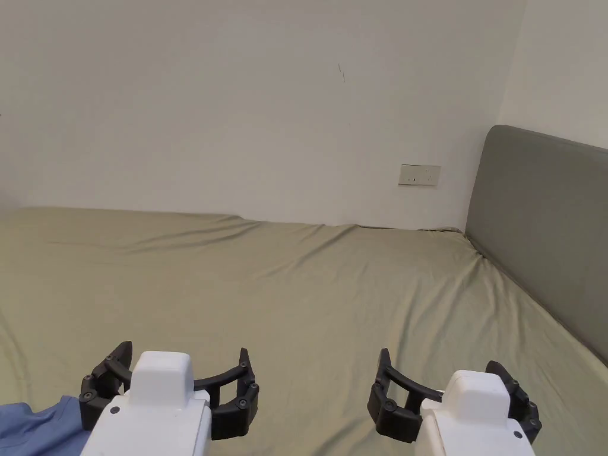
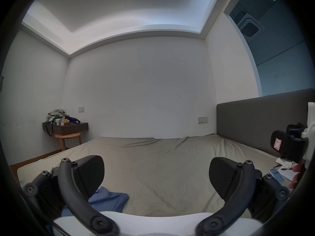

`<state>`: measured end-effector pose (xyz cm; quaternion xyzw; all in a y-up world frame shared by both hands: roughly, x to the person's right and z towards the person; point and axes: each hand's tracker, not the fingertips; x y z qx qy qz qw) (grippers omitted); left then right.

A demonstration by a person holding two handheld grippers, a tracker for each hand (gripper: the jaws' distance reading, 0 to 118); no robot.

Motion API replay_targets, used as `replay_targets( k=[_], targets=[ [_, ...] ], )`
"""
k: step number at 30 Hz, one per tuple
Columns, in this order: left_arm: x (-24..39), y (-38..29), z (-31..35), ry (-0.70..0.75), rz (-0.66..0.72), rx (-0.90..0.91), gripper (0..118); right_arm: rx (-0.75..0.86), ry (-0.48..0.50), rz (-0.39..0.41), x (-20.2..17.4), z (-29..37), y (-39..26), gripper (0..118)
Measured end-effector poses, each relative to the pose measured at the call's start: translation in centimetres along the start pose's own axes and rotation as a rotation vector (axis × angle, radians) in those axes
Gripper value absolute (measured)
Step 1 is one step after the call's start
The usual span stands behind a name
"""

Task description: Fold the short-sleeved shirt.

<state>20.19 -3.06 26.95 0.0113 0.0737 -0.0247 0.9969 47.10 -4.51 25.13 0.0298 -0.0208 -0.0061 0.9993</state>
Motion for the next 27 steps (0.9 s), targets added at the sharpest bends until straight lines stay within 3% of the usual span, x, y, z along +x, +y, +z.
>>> replay_targets(
  k=[3,4,5,6,7,8,9,12,15,21,25,27],
  targets=[
    [-0.2,0.0,0.2,-0.004,0.021,-0.009,115,-0.044,-0.011,0.009,0.0,0.0,0.1,118],
    [-0.3,-0.1,0.3,-0.005,0.024,-0.005,110,-0.049,-0.001,0.008,0.1,0.1,0.1,118],
    [-0.2,-0.1,0.3,-0.003,0.025,-0.003,95,-0.047,-0.003,0.008,0.1,0.2,0.1,107],
    [-0.1,-0.1,0.3,0.006,0.02,-0.007,76,-0.045,-0.024,0.014,-0.1,0.4,0.0,87],
    [-0.1,-0.2,0.3,0.012,0.017,-0.011,45,-0.047,-0.042,0.019,-0.2,0.4,0.0,48],
    [-0.1,-0.3,0.3,0.02,0.02,-0.013,23,-0.055,-0.066,0.022,-0.1,0.3,0.0,19],
    [-0.1,-0.3,0.2,0.037,0.022,-0.013,10,-0.072,-0.089,0.0,0.0,0.3,0.0,9],
    [-0.3,-0.4,0.3,0.047,0.034,-0.014,3,-0.107,-0.036,-0.123,1.1,0.3,0.0,3],
    [-0.4,-0.4,0.2,0.05,0.024,-0.021,0,-0.096,-0.073,-0.065,1.1,0.4,0.1,1],
    [-0.7,-0.1,0.6,0.068,-0.001,-0.019,0,-0.093,-0.053,-0.045,0.5,0.5,0.5,1],
    [-3.4,0.6,1.7,0.125,-0.001,-0.012,0,-0.087,0.068,-0.02,-2.6,-0.3,0.8,1],
    [-6.1,0.9,2.8,0.228,-0.008,-0.004,0,-0.076,0.141,-0.023,-5.3,-0.7,1.0,1]
  ],
)
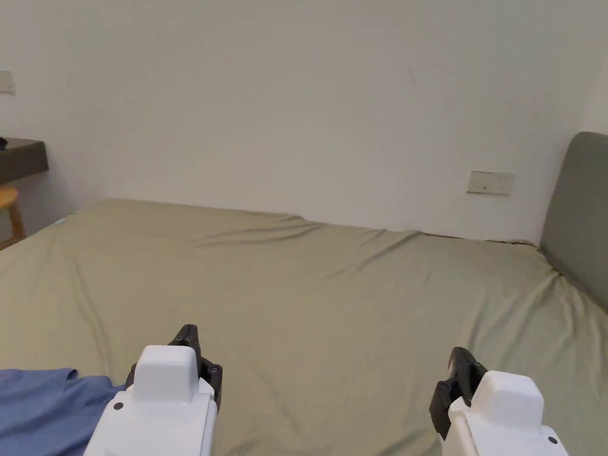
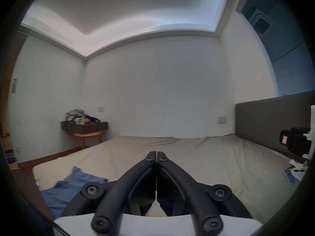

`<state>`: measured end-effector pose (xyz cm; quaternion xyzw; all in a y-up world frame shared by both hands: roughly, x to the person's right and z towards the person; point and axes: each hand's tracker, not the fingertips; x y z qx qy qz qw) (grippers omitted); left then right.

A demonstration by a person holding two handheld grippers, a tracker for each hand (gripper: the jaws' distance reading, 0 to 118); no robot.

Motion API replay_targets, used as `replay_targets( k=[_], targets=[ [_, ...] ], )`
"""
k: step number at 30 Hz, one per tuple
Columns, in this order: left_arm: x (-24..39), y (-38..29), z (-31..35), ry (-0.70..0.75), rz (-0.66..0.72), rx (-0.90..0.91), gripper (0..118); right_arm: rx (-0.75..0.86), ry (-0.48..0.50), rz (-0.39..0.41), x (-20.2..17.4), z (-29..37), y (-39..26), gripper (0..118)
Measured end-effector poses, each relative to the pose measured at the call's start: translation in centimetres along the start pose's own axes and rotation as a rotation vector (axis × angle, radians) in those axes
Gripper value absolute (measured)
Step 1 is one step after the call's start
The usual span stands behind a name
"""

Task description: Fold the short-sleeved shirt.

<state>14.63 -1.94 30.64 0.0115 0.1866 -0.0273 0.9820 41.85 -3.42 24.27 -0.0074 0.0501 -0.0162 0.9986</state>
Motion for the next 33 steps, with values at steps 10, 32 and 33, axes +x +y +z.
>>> replay_targets(
  k=[10,32,33],
  targets=[
    [-16.6,0.0,7.1,0.506,-0.053,-0.032,0,-0.01,0.51,0.006,-18.4,0.2,-0.4,1],
    [-24.1,-6.2,-8.5,0.145,0.202,-0.881,0,-0.163,0.518,0.118,-23.4,-4.1,-4.7,1],
    [-24.8,-7.2,-10.5,0.127,0.247,-0.974,0,-0.172,0.512,0.119,-23.5,-4.5,-5.0,1]
  ],
)
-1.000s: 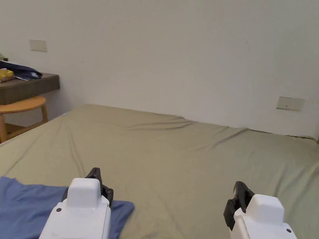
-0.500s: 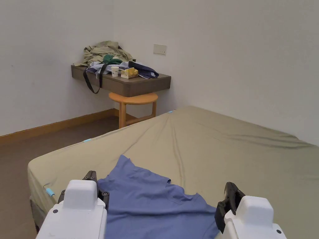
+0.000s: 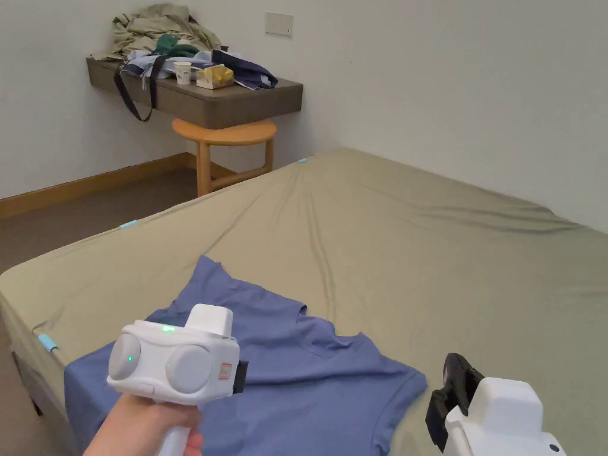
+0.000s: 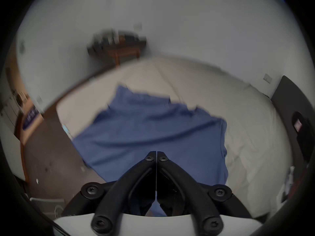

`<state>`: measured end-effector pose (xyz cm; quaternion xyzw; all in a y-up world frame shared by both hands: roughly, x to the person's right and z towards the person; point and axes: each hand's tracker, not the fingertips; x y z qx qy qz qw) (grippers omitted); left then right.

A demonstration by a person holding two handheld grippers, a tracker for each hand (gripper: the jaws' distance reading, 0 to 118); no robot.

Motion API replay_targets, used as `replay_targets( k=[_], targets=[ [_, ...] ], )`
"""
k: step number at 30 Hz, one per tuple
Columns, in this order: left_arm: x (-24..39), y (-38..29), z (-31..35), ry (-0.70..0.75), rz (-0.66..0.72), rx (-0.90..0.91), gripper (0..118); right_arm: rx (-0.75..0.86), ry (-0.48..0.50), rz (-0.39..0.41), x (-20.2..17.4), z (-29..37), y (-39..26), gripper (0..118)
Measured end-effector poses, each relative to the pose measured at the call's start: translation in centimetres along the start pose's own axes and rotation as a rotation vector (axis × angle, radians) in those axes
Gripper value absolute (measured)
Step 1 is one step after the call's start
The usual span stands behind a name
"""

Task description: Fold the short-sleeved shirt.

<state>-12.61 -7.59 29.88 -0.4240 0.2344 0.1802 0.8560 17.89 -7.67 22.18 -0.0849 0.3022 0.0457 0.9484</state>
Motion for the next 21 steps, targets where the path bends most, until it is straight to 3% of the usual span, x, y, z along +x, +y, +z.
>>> replay_targets(
  k=[2,7,8,9,10,11,13,21],
  targets=[
    [-0.4,1.9,-4.0,0.007,-0.008,-0.153,0,-0.014,-0.011,0.0,0.2,-0.9,-0.3,1],
    [0.1,3.6,-9.7,0.034,-0.147,-0.261,3,-0.044,-0.037,0.004,0.6,-3.1,-1.0,1],
    [0.0,4.1,-10.9,0.03,-0.172,-0.265,20,-0.051,-0.042,0.005,0.7,-3.6,-1.1,1],
    [-0.1,4.5,-12.0,0.007,-0.214,-0.263,55,-0.056,-0.045,0.001,0.8,-3.9,-1.3,1],
    [-0.1,4.8,-12.9,-0.012,-0.254,-0.253,108,-0.06,-0.047,-0.009,0.9,-4.2,-1.5,1],
    [-0.2,5.3,-13.8,-0.006,-0.293,-0.273,118,-0.066,-0.045,-0.023,1.1,-4.5,-1.7,1],
    [0.4,6.2,-14.3,0.0,-0.326,-0.279,104,-0.073,-0.052,-0.027,1.1,-5.0,-1.9,1],
    [0.7,7.2,-20.9,0.051,-0.36,-0.366,103,-0.104,-0.064,-0.021,1.6,-6.2,-3.0,1]
  ],
)
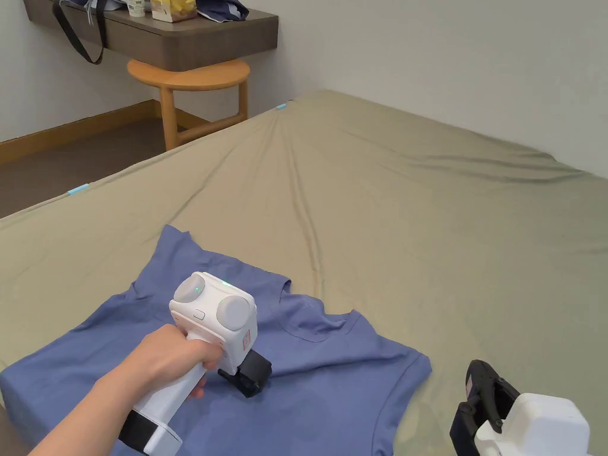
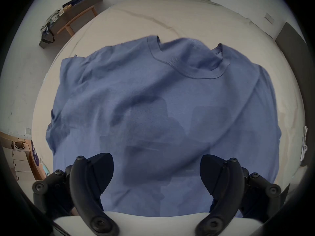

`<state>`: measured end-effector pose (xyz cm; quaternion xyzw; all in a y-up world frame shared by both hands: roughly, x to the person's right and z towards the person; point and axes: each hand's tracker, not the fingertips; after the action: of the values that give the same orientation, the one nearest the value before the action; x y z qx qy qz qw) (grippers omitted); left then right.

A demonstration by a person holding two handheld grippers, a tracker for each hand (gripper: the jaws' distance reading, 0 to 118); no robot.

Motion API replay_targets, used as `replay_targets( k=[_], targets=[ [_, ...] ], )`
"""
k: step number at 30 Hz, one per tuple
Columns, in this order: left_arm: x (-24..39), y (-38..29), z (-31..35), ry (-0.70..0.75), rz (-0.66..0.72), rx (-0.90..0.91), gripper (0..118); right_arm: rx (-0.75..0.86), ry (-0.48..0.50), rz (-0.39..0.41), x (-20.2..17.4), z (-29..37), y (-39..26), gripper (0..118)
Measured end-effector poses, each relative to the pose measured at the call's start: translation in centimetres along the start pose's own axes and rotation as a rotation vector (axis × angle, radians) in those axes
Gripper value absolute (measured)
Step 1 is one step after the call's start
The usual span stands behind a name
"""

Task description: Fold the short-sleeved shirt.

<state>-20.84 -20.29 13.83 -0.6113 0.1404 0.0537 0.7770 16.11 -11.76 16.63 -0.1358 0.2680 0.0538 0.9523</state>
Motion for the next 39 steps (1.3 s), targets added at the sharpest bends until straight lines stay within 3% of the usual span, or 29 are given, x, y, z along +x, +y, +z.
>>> replay_targets(
  k=[2,7,14,15,17,19,20,26,31,33,39],
  targets=[
    [-0.4,0.2,-1.2,-0.007,0.014,-0.039,103,-0.004,0.0,-0.006,0.4,-0.1,-0.2,1],
    [-0.9,-1.7,-1.2,-0.05,0.092,-0.039,117,-0.011,-0.011,-0.026,1.2,-0.2,-0.4,1],
    [-0.9,-0.5,-1.5,-0.042,0.111,-0.088,110,-0.015,-0.027,-0.029,1.8,0.3,-0.5,1],
    [-0.7,-0.4,-0.9,-0.063,0.095,-0.088,102,-0.014,-0.028,-0.03,1.9,0.4,-0.5,1],
    [0.3,-0.3,1.8,-0.113,0.034,-0.062,64,-0.014,-0.03,-0.035,2.1,0.7,-0.5,1],
    [0.9,-0.8,2.1,0.029,-0.048,-0.058,6,-0.013,-0.033,-0.04,2.2,0.9,-0.5,1],
    [0.0,-0.7,0.7,0.02,-0.052,-0.046,3,-0.013,-0.034,-0.046,2.3,1.1,-0.5,1],
    [-1.2,-2.6,2.5,-0.045,0.068,0.087,2,0.002,-0.038,-0.04,2.7,2.5,-0.1,1],
    [-1.5,-4.9,9.4,-0.108,0.133,0.197,2,0.029,-0.059,-0.077,4.1,4.0,0.6,1],
    [-1.7,-3.6,9.3,-0.134,0.144,0.243,2,0.046,-0.079,-0.084,4.7,4.9,0.9,1],
    [3.2,-2.9,19.7,-0.095,-0.044,0.399,2,0.125,-0.152,-0.119,8.2,9.1,2.6,1]
  ],
)
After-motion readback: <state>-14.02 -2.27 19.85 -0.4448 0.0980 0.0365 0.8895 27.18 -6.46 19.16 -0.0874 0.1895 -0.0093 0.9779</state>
